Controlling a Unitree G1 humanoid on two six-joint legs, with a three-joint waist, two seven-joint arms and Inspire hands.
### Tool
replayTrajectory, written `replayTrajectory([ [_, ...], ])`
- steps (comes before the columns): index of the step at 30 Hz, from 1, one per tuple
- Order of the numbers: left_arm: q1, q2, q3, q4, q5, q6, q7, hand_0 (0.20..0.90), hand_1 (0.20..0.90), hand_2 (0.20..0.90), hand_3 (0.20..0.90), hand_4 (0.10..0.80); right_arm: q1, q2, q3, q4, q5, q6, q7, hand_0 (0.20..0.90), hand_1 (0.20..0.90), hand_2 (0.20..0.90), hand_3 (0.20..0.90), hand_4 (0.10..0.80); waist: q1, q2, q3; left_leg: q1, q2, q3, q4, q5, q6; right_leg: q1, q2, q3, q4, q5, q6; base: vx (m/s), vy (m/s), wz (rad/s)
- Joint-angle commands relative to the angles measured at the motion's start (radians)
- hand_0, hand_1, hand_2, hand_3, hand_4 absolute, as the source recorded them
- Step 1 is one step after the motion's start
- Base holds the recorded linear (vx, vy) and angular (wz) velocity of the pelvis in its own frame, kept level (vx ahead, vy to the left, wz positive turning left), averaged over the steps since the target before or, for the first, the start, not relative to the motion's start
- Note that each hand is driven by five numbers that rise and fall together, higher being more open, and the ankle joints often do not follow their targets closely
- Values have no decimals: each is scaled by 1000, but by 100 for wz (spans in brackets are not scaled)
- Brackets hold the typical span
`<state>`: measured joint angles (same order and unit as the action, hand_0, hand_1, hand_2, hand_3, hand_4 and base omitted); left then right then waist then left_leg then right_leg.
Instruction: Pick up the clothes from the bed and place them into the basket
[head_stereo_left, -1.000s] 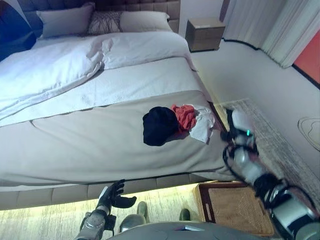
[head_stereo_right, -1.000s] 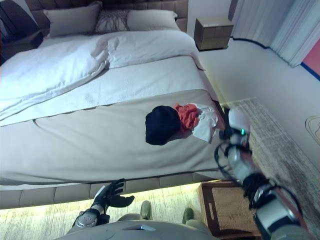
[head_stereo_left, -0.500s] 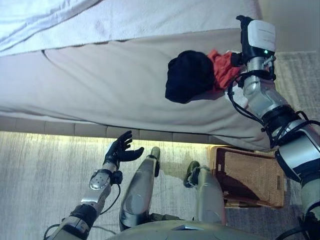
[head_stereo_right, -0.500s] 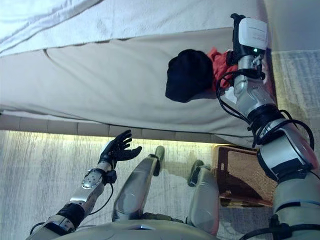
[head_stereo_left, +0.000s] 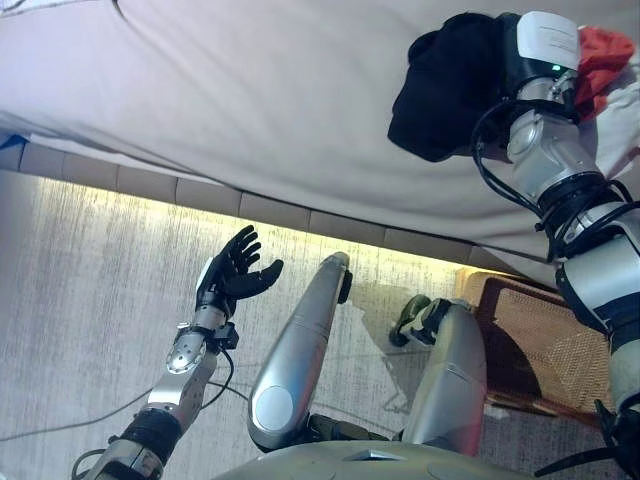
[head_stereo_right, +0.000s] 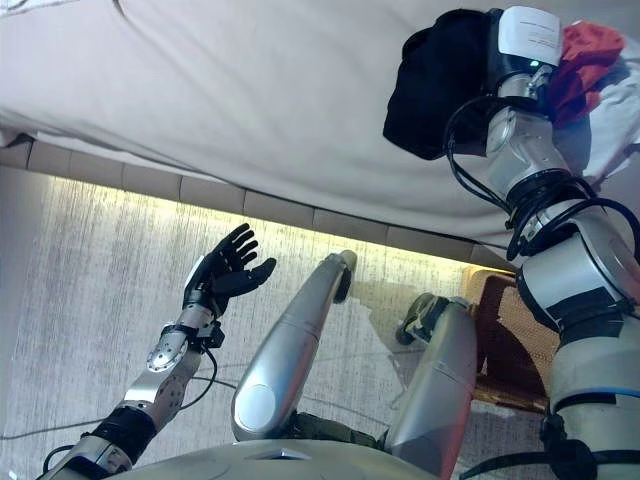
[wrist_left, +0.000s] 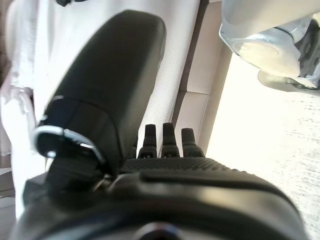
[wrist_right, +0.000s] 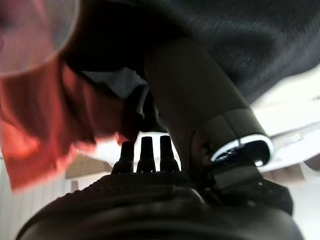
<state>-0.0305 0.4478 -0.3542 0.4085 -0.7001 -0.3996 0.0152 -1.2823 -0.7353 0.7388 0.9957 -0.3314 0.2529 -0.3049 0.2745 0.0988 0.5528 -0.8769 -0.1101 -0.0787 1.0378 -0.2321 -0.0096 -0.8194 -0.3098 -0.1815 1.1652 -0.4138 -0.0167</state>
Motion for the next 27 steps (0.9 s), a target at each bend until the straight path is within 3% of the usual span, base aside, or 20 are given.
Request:
replayTrajectory([
  [1,42,50,44,-123,-44,-109,3,900,900,900,900,800,-202,-43,77,5,42,-39,8,900,900,900,900,800,24,28,-33,-10,-4,43,70,-119,75,-32,65,-30,5,12,-55,0,0,0],
  [13,50,93,92,-188,-63,-120,12,900,900,900,900,800,-234,-8,87,162,205,-56,170,900,900,900,900,800,63,29,-33,-157,-4,23,138,-89,72,-145,68,-51,79,16,-53,-23,-45,8],
  [18,62,104,113,-198,-62,-106,18,900,900,900,900,800,-255,-19,69,188,337,-148,231,900,900,900,900,800,71,27,-33,-174,-4,19,150,-81,66,-157,68,-58,91,18,-53,-10,-46,4],
  [20,77,113,133,-202,-74,-103,-1,900,900,900,900,800,-247,-41,56,152,359,-233,249,356,356,356,266,166,70,20,-33,-175,-4,16,153,-80,60,-156,70,-60,91,21,-50,-20,-52,0],
  [21,82,115,139,-208,-71,-98,-3,900,900,900,900,800,-238,-47,52,137,364,-248,236,300,300,300,200,100,69,18,-33,-173,-2,16,153,-79,59,-153,70,-62,89,22,-49,-14,-39,2],
  [27,103,117,146,-212,-61,-100,-16,900,900,900,900,800,-212,-72,26,97,340,-323,146,300,300,300,200,100,68,5,-33,-104,7,11,122,-72,53,-83,72,-74,48,32,-46,-5,-27,-1],
])
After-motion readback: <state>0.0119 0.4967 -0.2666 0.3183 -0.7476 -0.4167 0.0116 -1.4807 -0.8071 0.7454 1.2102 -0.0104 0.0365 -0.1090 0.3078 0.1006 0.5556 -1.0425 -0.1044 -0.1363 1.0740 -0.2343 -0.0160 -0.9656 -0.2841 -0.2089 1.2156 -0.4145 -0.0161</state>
